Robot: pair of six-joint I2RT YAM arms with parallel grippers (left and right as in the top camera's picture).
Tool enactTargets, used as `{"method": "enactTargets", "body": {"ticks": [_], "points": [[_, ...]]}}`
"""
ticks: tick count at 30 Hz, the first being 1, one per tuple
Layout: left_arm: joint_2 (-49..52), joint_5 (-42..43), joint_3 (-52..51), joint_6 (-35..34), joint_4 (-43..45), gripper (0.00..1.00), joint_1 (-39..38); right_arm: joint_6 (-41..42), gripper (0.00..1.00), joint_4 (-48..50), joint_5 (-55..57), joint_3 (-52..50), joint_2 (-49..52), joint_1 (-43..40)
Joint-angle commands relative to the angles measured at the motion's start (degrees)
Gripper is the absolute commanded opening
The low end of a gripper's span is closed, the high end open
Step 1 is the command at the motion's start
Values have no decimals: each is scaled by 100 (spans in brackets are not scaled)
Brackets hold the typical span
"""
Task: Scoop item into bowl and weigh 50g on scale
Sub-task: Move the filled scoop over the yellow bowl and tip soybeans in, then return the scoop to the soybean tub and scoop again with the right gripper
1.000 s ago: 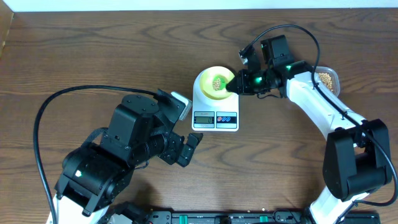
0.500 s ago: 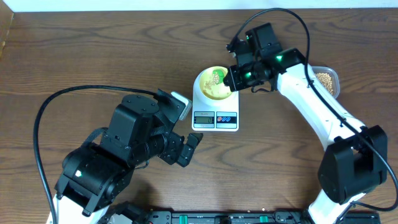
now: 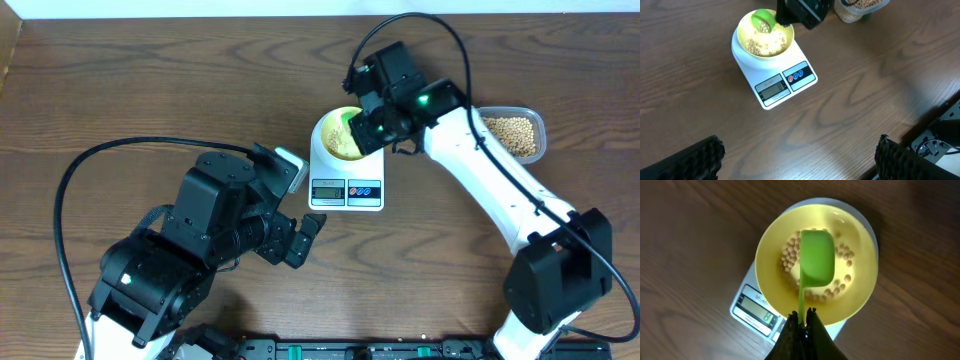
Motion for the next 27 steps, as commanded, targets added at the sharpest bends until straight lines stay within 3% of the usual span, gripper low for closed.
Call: {"method": "enactTargets", "body": {"ticks": [1, 22, 27], "points": [[-2, -35, 33, 79, 0, 99, 15, -358, 1, -94, 647, 256, -13, 216], [-2, -35, 33, 79, 0, 99, 15, -581, 1, -317, 1373, 728, -81, 415], [-2, -35, 33, 79, 0, 99, 15, -111, 1, -846, 2977, 1231, -420, 240]]}}
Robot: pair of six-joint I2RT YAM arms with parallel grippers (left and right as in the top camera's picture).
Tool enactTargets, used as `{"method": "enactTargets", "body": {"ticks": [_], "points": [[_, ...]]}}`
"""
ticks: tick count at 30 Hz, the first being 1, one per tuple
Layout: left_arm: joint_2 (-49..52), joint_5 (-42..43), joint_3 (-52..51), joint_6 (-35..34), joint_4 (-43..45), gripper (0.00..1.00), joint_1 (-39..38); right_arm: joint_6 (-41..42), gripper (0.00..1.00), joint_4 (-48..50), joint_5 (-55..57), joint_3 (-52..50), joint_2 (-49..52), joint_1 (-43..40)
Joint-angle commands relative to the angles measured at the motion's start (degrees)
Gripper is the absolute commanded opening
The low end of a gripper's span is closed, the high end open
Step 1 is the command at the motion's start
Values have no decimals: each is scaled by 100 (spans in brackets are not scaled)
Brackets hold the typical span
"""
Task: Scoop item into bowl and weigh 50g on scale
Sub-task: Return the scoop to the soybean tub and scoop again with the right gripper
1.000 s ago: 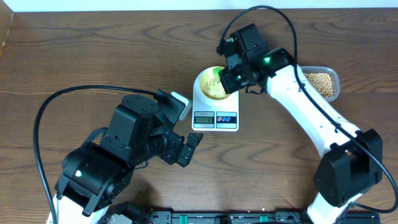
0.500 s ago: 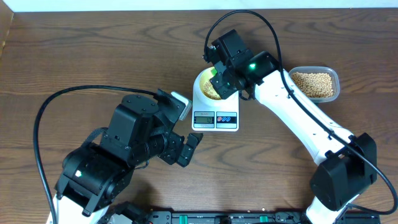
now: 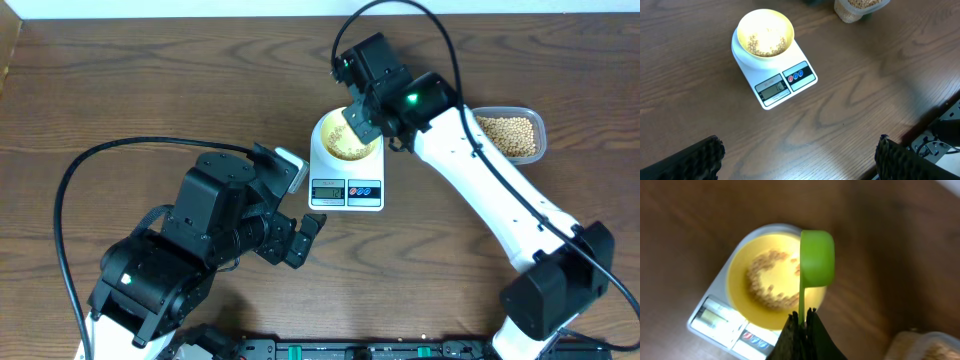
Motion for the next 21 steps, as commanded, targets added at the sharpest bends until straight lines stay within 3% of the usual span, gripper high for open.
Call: {"method": "enactTargets", "body": {"ticks": [1, 8, 21], "points": [[-2, -35, 33, 79, 0, 99, 15, 496, 1, -586, 1292, 404, -411, -225], [-2, -35, 33, 79, 2, 99, 15, 1475, 1, -1974, 1517, 319, -446, -1405], [-2, -35, 33, 79, 0, 99, 15, 1493, 1, -1582, 719, -101, -442, -2966]]}}
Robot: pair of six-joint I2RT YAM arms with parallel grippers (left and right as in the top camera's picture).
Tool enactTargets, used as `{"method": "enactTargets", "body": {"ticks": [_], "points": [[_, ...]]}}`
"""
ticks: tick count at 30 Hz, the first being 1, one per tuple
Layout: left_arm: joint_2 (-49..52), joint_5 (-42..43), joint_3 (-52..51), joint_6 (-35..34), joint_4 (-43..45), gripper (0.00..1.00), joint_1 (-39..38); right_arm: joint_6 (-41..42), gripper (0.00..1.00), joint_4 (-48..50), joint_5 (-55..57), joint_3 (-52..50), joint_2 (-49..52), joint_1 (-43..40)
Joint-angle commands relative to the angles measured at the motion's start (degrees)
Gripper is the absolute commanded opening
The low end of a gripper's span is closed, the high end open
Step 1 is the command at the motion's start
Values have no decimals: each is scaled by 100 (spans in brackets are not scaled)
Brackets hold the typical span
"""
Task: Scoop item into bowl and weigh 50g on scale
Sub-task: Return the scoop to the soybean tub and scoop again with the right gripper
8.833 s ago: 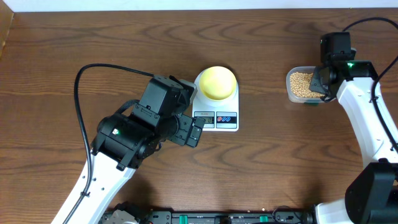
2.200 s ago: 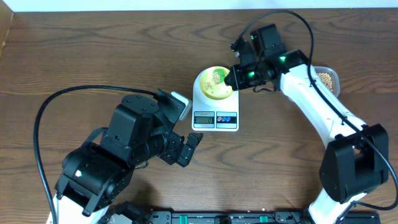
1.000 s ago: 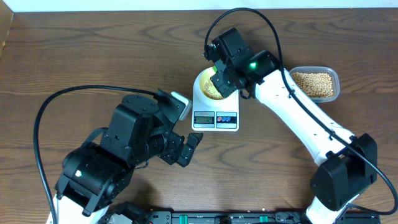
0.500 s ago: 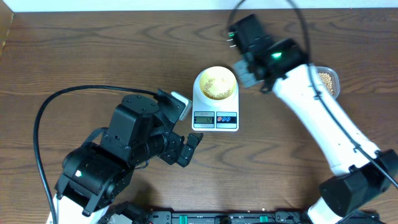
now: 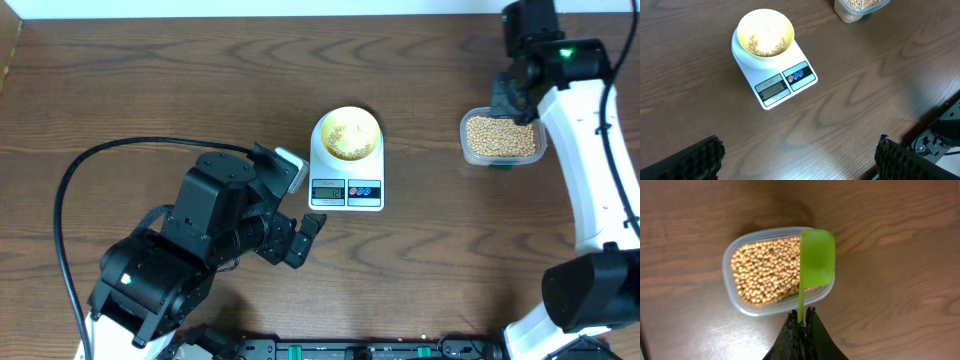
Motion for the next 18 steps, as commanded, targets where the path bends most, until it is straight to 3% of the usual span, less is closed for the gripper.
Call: {"method": "enactTargets", "body": {"ticks": [1, 18], "points": [[-2, -35, 33, 79, 0, 99, 15, 118, 1, 101, -271, -323, -48, -192], [-2, -35, 33, 79, 0, 99, 15, 116, 1, 1298, -289, -1888, -48, -289]]}}
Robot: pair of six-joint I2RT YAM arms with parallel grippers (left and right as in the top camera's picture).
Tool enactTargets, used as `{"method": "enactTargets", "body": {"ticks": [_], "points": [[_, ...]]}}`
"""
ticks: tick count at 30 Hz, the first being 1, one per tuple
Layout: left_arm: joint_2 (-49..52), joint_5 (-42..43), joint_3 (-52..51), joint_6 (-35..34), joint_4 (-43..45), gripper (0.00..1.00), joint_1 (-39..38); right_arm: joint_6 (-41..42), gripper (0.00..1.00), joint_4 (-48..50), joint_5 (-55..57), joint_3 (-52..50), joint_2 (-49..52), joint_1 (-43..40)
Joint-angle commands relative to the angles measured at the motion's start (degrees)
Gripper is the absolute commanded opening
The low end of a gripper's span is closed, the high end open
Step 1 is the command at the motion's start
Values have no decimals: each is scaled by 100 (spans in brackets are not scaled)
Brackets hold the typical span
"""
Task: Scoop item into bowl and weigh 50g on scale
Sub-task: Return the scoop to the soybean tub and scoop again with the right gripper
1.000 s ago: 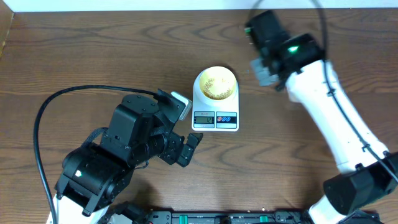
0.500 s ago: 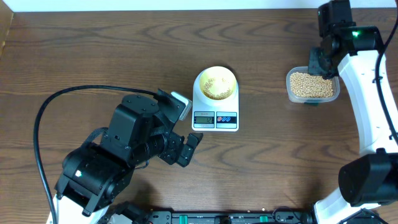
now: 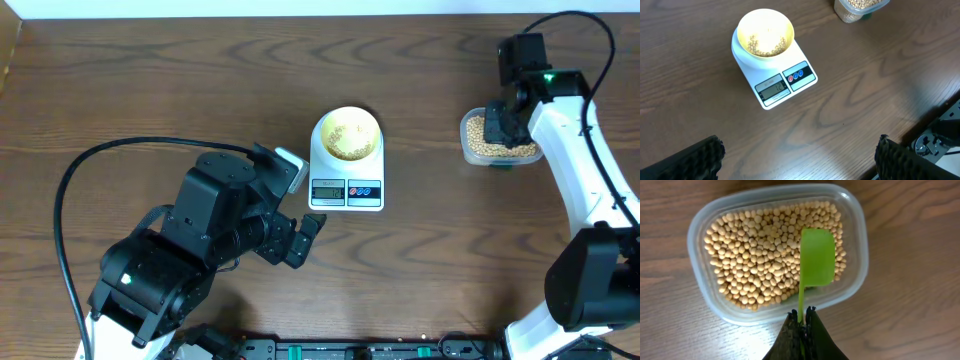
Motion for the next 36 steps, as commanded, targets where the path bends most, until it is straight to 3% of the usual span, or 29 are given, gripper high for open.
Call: {"method": "enactTargets", "body": {"ticks": [1, 11, 36], "points": [[-2, -35, 33, 79, 2, 99, 15, 98, 1, 166, 35, -229, -48, -76], [-2, -35, 33, 79, 2, 99, 15, 105, 1, 774, -127, -732, -48, -302], [-2, -35, 33, 79, 2, 99, 15, 249, 1, 702, -3320, -732, 125, -1416]]}}
